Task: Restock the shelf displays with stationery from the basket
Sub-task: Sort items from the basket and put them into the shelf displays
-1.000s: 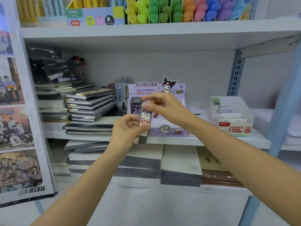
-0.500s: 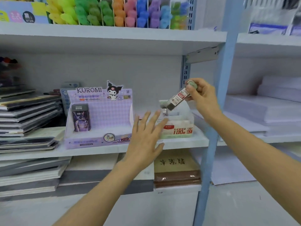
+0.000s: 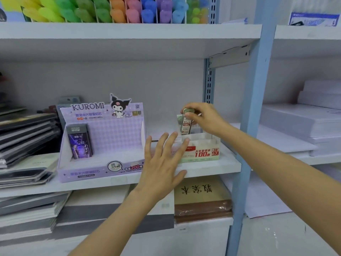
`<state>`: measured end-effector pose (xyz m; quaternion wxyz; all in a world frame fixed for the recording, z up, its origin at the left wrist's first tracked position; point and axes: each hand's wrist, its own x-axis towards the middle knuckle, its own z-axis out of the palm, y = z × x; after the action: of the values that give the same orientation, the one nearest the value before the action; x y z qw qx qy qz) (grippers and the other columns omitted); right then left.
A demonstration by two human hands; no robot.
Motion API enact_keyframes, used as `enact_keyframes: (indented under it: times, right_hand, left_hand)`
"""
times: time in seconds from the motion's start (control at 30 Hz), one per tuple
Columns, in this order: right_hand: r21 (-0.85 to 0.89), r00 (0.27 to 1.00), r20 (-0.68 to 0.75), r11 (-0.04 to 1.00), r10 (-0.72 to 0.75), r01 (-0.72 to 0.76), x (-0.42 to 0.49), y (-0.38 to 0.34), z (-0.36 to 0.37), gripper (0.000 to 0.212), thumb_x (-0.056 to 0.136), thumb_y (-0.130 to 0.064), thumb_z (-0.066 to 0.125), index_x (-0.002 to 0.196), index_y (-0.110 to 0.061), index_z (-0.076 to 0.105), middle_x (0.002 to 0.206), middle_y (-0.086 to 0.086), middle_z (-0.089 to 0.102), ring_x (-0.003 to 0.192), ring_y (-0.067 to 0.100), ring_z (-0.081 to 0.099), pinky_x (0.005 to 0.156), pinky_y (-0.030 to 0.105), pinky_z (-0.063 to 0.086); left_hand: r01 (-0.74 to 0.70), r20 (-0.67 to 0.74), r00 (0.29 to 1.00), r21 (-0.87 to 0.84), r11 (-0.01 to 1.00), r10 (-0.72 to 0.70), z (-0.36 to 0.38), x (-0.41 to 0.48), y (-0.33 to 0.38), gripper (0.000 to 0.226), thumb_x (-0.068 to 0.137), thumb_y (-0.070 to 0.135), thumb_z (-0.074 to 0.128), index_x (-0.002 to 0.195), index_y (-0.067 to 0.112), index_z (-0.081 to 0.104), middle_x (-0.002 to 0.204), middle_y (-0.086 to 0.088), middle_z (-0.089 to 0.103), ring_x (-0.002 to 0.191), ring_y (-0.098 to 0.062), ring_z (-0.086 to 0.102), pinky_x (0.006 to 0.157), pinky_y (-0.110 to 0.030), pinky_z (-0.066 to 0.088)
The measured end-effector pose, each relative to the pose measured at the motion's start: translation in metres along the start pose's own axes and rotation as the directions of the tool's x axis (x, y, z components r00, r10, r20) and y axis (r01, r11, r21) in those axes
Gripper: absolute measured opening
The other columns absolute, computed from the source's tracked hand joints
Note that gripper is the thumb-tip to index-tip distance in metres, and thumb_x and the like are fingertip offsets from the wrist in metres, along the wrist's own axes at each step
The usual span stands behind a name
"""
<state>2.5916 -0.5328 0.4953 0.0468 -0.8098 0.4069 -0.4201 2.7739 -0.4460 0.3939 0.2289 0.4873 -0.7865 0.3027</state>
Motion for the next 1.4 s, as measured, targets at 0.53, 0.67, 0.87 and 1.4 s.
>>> enact_keyframes:
  times: [0.53,0.67,0.87,1.4]
  right_hand:
    - [-0.19,0.993,-0.088,0.977,0.077,-0.093,-0.018,0.001,0.017,0.027,0.096,-0.024,0.056,0.121,-0.016,0.062,0.119,0.003,0.053,0.1,0.011,0.055,0.092,0.032,0.048]
    - [-0.091,0.972,-0.221,0.994,-0.074,0.055,-0.059,-0.018,0.019,0.02,0.096,-0.014,0.055,0.113,-0.013,0.065,0.111,0.002,0.056,0.094,0.01,0.057,0.084,0.028,0.05]
    - [0.129,0.998,-0.062,0.991,-0.03,0.038,-0.164,-0.033,0.091,0.013,0.094,-0.016,0.054,0.095,-0.014,0.067,0.086,-0.008,0.064,0.074,0.005,0.057,0.066,0.016,0.044]
    - [-0.254,0.467,0.765,0.874,0.444,-0.415,-0.461,0.081,0.3,0.037,0.093,-0.023,0.062,0.128,-0.014,0.053,0.13,0.005,0.051,0.115,0.021,0.051,0.096,0.03,0.042]
  left_hand:
    - [0.003,0.026,1.0,-0.089,0.996,0.0,-0.009,0.001,0.002,0.07,0.094,0.049,0.045,0.155,0.029,0.016,0.16,-0.01,0.015,0.149,-0.03,0.007,0.118,-0.054,-0.005]
    - [-0.007,-0.071,0.997,-0.154,0.988,-0.004,-0.019,-0.023,0.01,0.059,0.088,0.032,0.061,0.143,0.017,0.045,0.152,-0.015,0.034,0.142,-0.036,0.026,0.117,-0.053,0.015]
    - [0.059,0.0,0.998,-0.45,0.891,-0.066,0.02,-0.121,0.032,0.015,0.081,0.008,0.064,0.097,0.008,0.064,0.094,-0.008,0.06,0.083,-0.026,0.057,0.065,-0.039,0.047]
    - [0.63,0.896,0.441,-0.343,0.696,0.042,0.189,-0.381,0.092,0.034,0.094,0.024,0.059,0.128,0.021,0.059,0.13,0.001,0.059,0.117,-0.018,0.055,0.094,-0.026,0.042]
